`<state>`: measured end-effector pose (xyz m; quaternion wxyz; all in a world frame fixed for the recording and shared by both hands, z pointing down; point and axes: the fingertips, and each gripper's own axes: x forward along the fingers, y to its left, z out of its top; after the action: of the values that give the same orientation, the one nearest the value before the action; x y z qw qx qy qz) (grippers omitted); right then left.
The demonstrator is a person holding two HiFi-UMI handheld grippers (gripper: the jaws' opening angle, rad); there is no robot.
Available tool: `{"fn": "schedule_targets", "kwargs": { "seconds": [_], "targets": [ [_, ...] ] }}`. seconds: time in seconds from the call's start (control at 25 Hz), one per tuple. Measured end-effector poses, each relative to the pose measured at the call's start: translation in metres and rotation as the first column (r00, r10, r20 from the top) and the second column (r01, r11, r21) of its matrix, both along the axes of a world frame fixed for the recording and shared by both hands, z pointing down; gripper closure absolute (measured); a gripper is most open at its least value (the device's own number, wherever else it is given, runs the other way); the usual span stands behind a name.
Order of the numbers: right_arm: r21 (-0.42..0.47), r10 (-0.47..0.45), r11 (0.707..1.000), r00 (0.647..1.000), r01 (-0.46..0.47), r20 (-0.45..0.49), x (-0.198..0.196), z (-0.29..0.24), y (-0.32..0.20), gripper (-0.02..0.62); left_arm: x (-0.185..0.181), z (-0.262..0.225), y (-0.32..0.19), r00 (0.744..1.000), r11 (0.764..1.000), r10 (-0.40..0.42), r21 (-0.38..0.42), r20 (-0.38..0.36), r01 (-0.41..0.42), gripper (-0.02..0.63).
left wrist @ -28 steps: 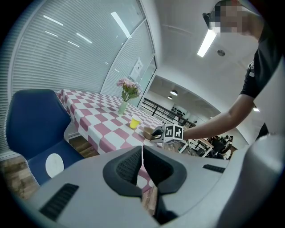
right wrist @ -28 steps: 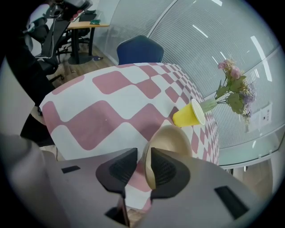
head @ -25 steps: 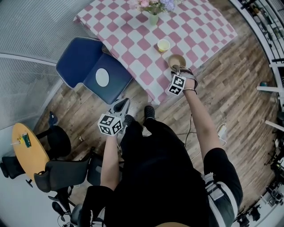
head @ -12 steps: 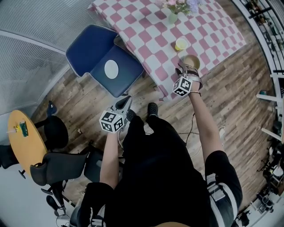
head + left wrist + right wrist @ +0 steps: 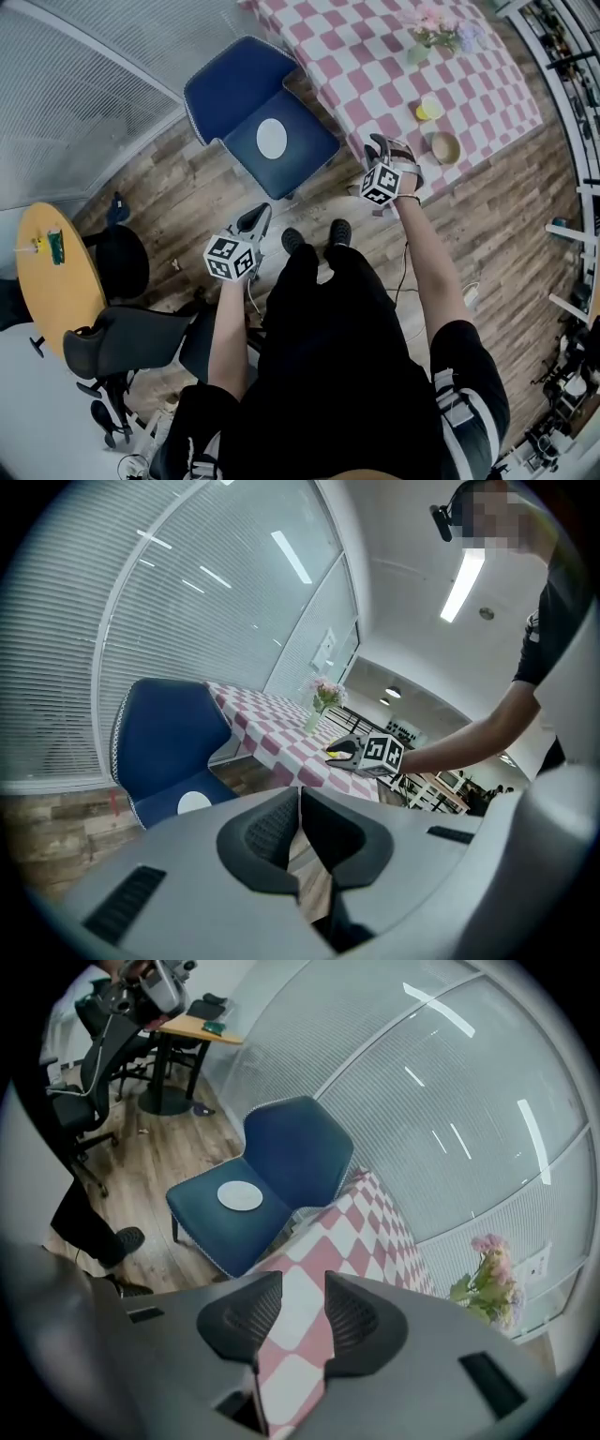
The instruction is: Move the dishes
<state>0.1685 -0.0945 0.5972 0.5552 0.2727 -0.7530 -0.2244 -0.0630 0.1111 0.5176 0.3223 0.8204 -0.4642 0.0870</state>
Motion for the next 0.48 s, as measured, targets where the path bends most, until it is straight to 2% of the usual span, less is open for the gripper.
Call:
{"fn": "schedule_targets", "kwargs": {
  "seconds": [0.36, 0.4, 0.48],
  "targets": [
    [-0.066, -0.067, 0.995, 0.997, 0.070, 0.048, -0.115, 0.017, 0.030, 0.452, -0.065, 0.010, 0.024, 1.000, 1.000, -0.030, -0.006, -0.009, 0.030, 0.577],
    [-0.091, -0.071, 0.993, 0.996, 0.076, 0.058, -0.124, 0.020, 0.033, 0.480, -0.069, 0.010, 0.024, 0.999, 0.999, -0.039, -0.005, -0.012, 0.039, 0.577],
    [-0.152, -0.072, 0.985, 0.994, 0.083, 0.076, -0.137, 0.029, 0.040, 0.577, -0.076, 0.012, 0.025, 0.999, 0.999, -0.051, -0.004, -0.014, 0.051, 0.577]
  ]
}}
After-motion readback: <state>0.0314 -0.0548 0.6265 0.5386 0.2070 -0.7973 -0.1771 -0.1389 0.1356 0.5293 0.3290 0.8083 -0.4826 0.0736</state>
